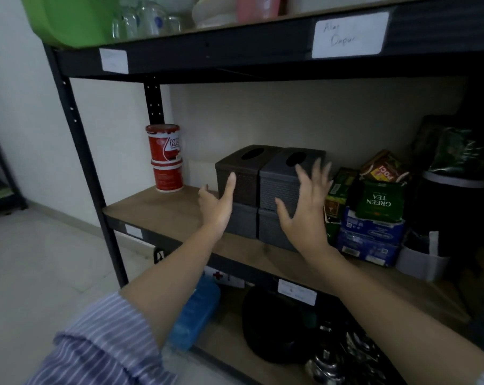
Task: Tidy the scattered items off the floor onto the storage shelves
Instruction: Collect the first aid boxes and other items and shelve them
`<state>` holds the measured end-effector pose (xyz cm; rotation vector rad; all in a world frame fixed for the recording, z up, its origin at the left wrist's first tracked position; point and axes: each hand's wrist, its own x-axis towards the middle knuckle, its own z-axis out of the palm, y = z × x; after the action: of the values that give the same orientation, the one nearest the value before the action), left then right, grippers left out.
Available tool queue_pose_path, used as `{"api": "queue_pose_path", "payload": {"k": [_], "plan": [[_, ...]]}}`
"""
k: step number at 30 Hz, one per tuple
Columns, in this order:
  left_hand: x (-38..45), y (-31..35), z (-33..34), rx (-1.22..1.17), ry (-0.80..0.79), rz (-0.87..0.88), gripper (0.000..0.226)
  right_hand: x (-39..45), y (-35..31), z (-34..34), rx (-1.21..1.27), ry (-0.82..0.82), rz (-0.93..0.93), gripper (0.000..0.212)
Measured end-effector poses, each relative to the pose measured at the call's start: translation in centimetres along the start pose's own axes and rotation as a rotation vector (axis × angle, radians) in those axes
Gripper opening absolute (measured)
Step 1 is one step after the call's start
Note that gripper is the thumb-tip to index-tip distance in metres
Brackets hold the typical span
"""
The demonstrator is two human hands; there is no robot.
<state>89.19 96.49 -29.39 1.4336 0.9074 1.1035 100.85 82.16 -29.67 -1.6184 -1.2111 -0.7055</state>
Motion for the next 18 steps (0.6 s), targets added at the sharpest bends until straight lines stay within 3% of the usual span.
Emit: {"api": "queue_pose_path", "payload": {"k": [3,5,7,10,18], "plan": [[-3.3,-2.1,-1.2,0.406,0.116,0.356,0.078,-1.0,-1.9,-0.6,-0.054,0.006,-0.17,0.05],[-5.4,-3.6,-2.2,0.62,-0.007,0.613,0.065,-2.3,-3.0,-1.1,-0.021,-0.044,-0.222,0.038],[-7.2,-4.6,-3.4,0.732,-0.151,0.76,0.063,-3.9,-3.9,-1.6,0.015,-0.113,-0.232,0.032],[-9.9,-5.5,-5.2,0.798,-0.191,0.794,0.064,-6.9,-5.2,-2.2,0.024,-0.214,-0.185,0.029],[-17.0,-10.6,-11.7,0.762,-0.054,0.639,0.055,-15.3,-9.9,-1.5,0.079,-0.494,-0.146,0.047]]}}
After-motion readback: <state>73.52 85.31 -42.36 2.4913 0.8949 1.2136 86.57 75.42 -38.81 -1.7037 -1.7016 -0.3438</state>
